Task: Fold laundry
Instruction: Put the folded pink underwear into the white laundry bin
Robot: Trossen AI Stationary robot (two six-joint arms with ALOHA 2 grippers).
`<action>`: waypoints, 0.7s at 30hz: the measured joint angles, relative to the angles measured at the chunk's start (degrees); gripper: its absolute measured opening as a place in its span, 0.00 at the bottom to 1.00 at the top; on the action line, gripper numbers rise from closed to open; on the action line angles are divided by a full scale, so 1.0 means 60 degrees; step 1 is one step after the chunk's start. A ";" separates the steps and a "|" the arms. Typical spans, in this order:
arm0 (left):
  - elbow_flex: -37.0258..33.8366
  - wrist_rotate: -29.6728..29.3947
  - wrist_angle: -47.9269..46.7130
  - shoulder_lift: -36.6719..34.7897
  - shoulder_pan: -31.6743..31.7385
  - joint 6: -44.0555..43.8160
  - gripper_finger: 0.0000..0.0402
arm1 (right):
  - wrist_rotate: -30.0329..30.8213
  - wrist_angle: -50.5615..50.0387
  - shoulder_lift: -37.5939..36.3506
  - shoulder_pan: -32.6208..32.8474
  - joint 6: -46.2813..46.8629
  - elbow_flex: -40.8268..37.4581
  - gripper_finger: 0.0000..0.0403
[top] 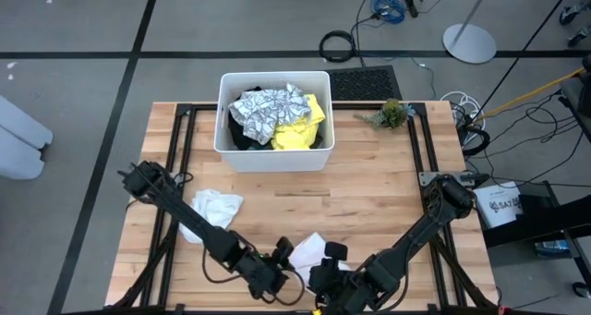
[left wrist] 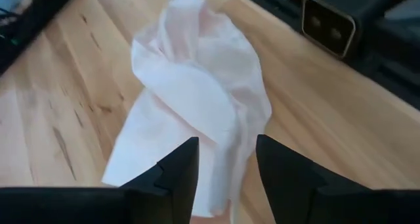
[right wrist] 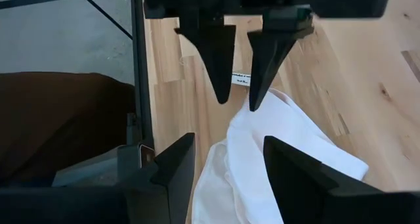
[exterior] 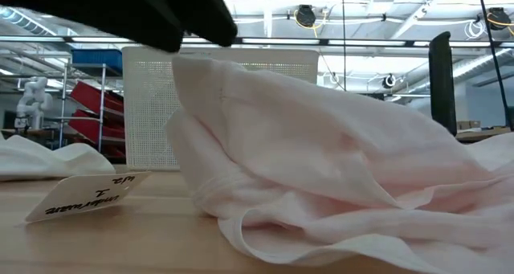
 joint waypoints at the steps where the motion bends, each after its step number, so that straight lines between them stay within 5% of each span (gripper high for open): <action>1: 0.0128 -0.0008 -0.0213 0.0085 -0.0006 -0.0023 0.41 | 0.0001 0.0002 0.0000 0.0000 0.0000 0.0000 0.42; 12: 0.0635 -0.0125 -0.1279 0.0261 0.0043 0.0685 0.59 | -0.0009 0.0014 0.0000 0.0000 0.0044 0.0000 0.42; 21: 0.0609 -0.0076 -0.1631 0.1179 0.0583 0.0338 0.62 | -0.0009 0.0018 0.0000 0.0000 0.0067 0.0000 0.42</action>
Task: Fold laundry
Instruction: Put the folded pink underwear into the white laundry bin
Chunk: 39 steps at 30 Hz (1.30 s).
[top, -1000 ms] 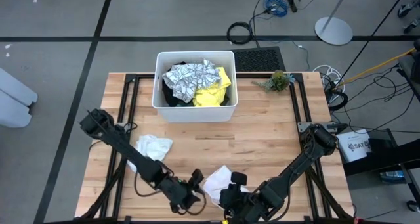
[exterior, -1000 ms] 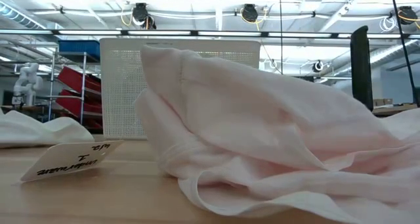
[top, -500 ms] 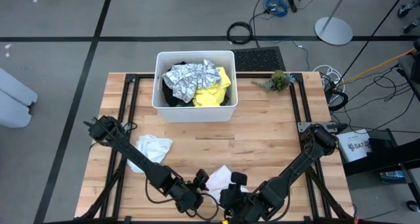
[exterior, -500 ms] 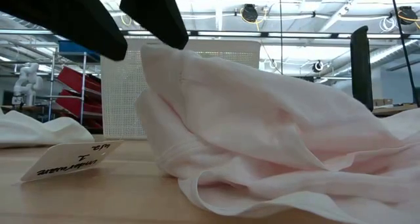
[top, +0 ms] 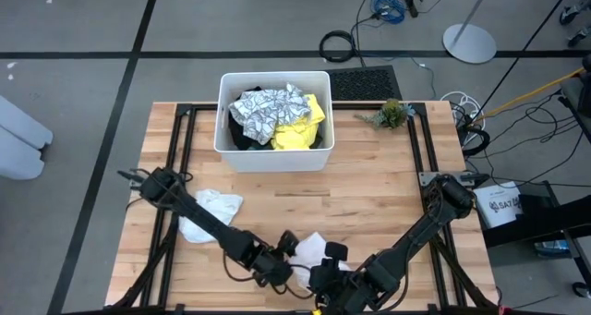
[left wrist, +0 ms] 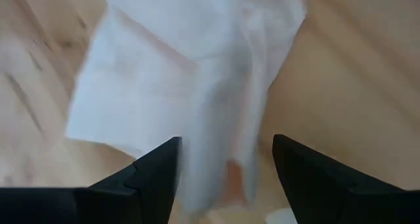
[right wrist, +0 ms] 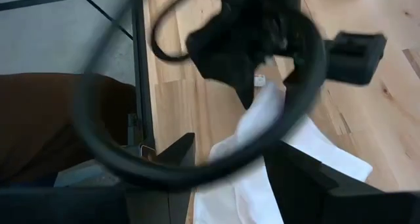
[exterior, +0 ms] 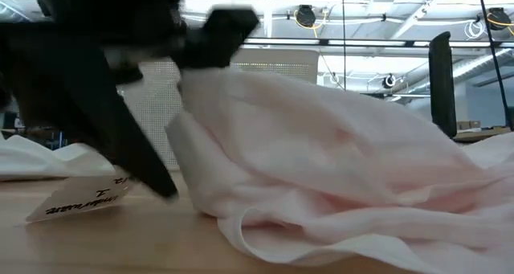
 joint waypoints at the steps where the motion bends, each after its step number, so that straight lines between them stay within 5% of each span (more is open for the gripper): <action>1: 0.0000 0.0015 0.0000 0.0120 0.0051 -0.0107 0.62 | -0.0004 -0.0019 0.0000 0.0000 0.0002 0.0000 0.42; 14: 0.0015 0.0651 0.0106 0.0234 0.0227 -0.0434 0.60 | 0.0000 -0.0014 0.0000 0.0000 -0.0027 -0.0004 0.42; 19: 0.0015 0.0669 0.0211 0.0234 0.0227 -0.0434 0.44 | 0.0009 -0.0009 0.0000 0.0000 -0.0031 -0.0004 0.42; 26: 0.0015 0.0469 0.0124 -0.0029 0.0214 -0.0444 0.05 | 0.0025 -0.0008 0.0000 -0.0004 -0.0032 -0.0004 0.42; 39: 0.0018 -0.0534 -0.0431 -0.2918 0.0202 -0.0667 0.03 | 0.0015 -0.0010 0.0000 -0.0004 -0.0062 -0.0007 0.42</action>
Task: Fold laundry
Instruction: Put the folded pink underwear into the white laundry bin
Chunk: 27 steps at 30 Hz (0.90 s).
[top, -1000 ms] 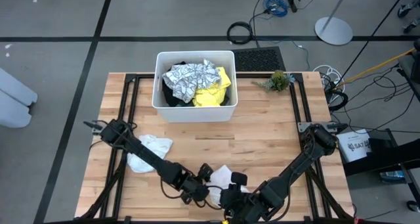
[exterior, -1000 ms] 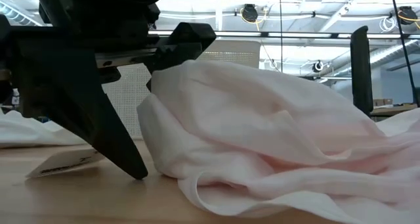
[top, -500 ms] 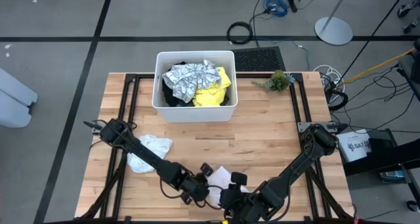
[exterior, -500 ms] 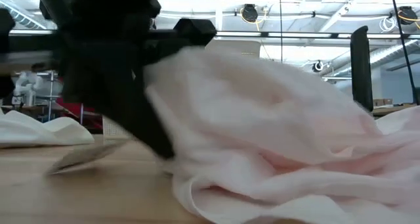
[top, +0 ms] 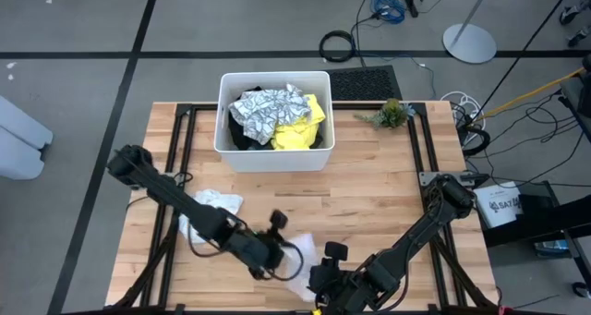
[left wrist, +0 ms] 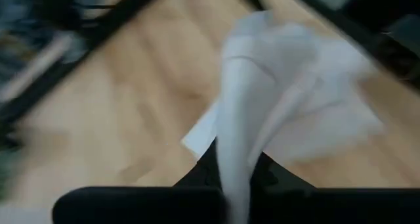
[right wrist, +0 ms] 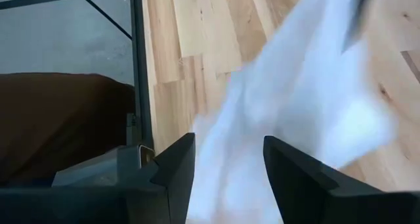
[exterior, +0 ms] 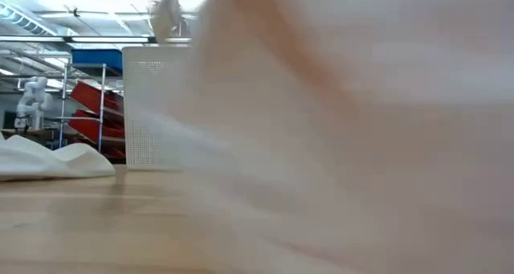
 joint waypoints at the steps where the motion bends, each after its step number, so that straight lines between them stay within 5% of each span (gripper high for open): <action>1: 0.0004 -0.0409 -0.0234 -0.0253 -0.0004 0.0007 0.03 | 0.0004 0.0019 0.0000 0.0000 0.0002 0.0000 0.42; 6: 0.0004 -0.2184 -0.1319 -0.1409 0.0084 0.0022 0.02 | 0.0000 0.0144 0.0000 0.0000 -0.0050 0.0000 0.42; 17: 0.0000 -0.4179 -0.1618 -0.3637 0.0865 0.0491 0.02 | 0.0459 0.0300 0.0000 -0.0025 -0.0366 0.0000 0.42; 27: 0.0070 -0.4366 -0.1426 -0.5660 0.3324 0.0541 0.02 | 0.0533 0.0297 0.0000 -0.0099 -0.0575 0.0000 0.42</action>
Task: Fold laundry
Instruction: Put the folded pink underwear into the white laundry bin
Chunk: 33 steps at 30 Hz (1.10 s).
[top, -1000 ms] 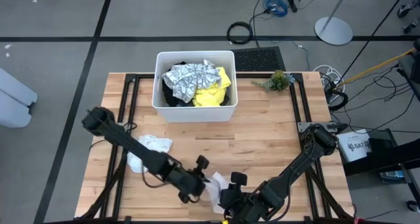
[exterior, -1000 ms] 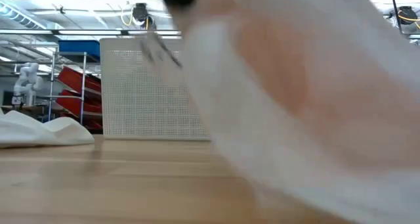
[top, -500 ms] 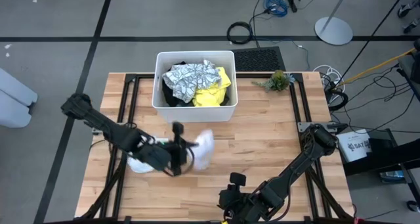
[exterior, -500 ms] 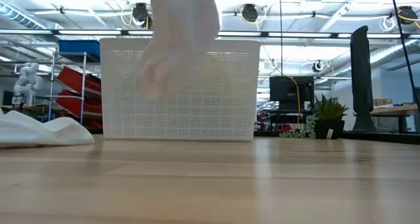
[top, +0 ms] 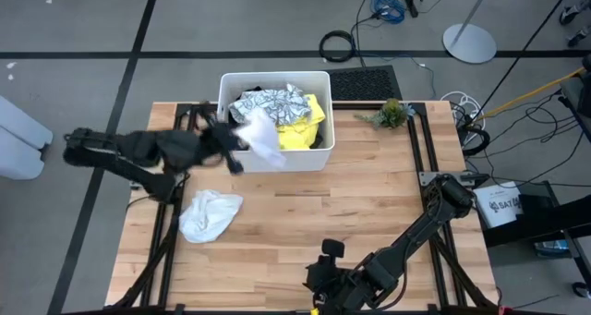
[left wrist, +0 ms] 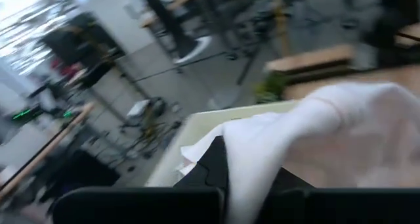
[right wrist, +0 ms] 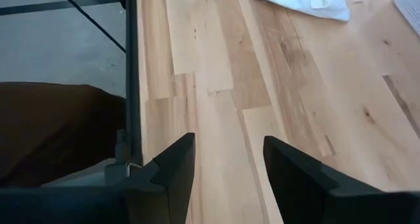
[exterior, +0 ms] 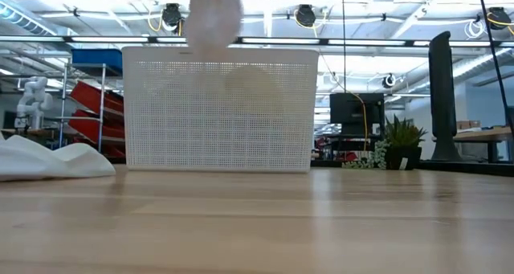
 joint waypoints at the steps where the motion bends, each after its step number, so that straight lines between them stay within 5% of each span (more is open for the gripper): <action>1: 0.0073 0.0000 0.0009 -0.0136 0.0286 0.0029 0.02 | 0.0002 0.0002 0.0000 -0.0032 -0.0029 0.0000 0.42; 9: 0.0481 0.0221 0.0942 -0.0460 0.2523 0.1162 0.02 | 0.0002 0.0024 0.0000 -0.0253 -0.0151 0.0000 0.42; 21: 0.0488 0.2983 -0.0050 0.1040 0.5187 0.0047 0.02 | -0.0004 -0.0067 0.0000 -0.0338 -0.0432 0.0000 0.42; 33: 0.0488 0.4177 -0.0713 0.3336 0.6027 -0.0570 0.02 | -0.0009 -0.0078 0.0000 -0.0312 -0.0432 0.0000 0.42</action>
